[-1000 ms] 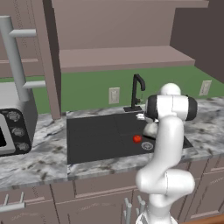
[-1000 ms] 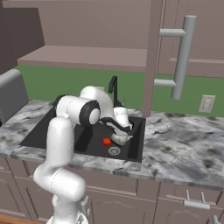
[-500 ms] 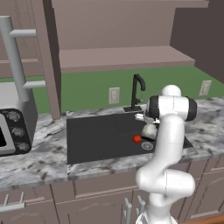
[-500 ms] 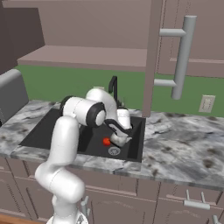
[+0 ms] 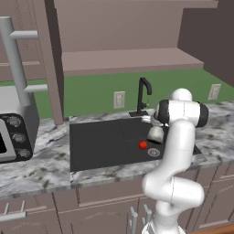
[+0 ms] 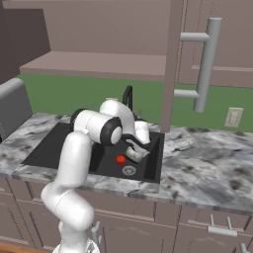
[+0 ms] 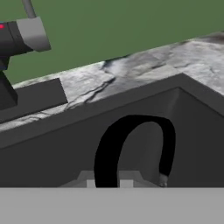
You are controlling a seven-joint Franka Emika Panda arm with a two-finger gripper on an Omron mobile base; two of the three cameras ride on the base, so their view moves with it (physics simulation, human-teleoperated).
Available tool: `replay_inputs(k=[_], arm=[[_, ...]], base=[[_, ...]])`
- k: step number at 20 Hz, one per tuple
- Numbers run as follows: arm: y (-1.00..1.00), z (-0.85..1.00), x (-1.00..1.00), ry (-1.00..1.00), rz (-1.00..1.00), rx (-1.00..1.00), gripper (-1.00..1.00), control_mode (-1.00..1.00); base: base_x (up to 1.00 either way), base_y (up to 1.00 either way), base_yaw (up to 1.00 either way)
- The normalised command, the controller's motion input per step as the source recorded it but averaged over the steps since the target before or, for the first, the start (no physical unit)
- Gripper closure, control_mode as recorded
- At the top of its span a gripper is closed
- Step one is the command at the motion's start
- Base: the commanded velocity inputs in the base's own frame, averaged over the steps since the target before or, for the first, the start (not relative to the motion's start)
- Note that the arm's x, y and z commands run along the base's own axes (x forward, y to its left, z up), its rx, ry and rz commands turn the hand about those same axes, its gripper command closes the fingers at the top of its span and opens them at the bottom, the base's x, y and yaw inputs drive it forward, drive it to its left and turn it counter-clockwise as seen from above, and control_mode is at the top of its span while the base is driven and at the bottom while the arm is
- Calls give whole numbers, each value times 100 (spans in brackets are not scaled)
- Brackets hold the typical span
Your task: Open the cabinet, pick the kettle from the cabinet, and place it in the sink.
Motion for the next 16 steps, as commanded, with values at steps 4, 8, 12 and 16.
replay_inputs(k=[4,8,12,16], arm=[[-6,-38,-33,-9,0,0,100,-100],[-2,-45,-33,-4,0,0,100,-100],[0,-48,-34,-2,0,0,100,-100],[0,-40,-35,-10,0,0,100,-100]], base=[[0,0,0],[0,0,0],[0,0,0],[0,0,0]])
